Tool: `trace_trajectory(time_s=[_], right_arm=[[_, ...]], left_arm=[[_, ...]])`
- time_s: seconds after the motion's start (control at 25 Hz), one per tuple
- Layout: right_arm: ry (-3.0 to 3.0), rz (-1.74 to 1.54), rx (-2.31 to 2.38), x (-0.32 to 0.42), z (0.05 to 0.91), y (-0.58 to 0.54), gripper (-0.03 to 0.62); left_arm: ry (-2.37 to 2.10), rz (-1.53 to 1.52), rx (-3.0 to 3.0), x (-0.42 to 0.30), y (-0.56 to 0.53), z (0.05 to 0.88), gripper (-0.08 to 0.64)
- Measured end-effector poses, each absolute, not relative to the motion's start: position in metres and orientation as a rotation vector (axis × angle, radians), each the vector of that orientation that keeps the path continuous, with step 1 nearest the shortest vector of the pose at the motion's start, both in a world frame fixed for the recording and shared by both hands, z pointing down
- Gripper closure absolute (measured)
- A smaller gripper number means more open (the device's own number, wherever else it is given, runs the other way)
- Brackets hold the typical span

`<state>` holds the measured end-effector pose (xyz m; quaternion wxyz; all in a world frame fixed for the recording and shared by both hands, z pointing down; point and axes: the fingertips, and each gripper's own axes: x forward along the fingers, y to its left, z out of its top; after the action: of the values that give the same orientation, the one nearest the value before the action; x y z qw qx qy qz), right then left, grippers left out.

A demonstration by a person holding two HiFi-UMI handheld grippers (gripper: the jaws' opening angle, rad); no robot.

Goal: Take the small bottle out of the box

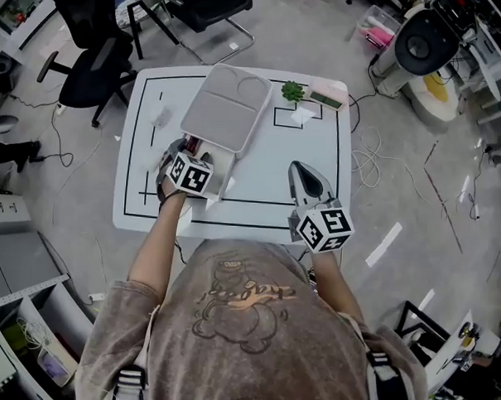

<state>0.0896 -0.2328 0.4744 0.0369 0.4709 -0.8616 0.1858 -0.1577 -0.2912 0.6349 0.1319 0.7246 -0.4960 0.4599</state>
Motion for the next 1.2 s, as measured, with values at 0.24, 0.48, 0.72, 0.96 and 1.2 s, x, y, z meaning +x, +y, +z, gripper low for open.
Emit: trace_trajectory(time_s=[0.24,0.48,0.72,0.96,1.2], right_arm=[[-2.642,0.577,1.454,0.096,0.478,-0.233,0.596],[-2.643,0.587,1.448,0.100,0.480,-0.233,0.596],[-2.642,0.592,1.450,0.104,0.481,-0.237,0.596],[-2.647,0.596,1.439,0.104,0.481,-0.237,0.595],[-2.654,0.593,1.418,0.099,0.481,-0.236,0.596]], left_arm=[[-1.462,1.512,2.072,-0.161,-0.298,0.637,0.263],[-1.423,1.712,2.064,-0.160,-0.303,0.645,0.280],[-1.446,1.887,2.049,-0.166,-0.304,0.647,0.321],[-1.446,1.846,2.052,-0.167,-0.303,0.645,0.339],[-1.407,1.746,2.057,-0.164,-0.287,0.643,0.341]])
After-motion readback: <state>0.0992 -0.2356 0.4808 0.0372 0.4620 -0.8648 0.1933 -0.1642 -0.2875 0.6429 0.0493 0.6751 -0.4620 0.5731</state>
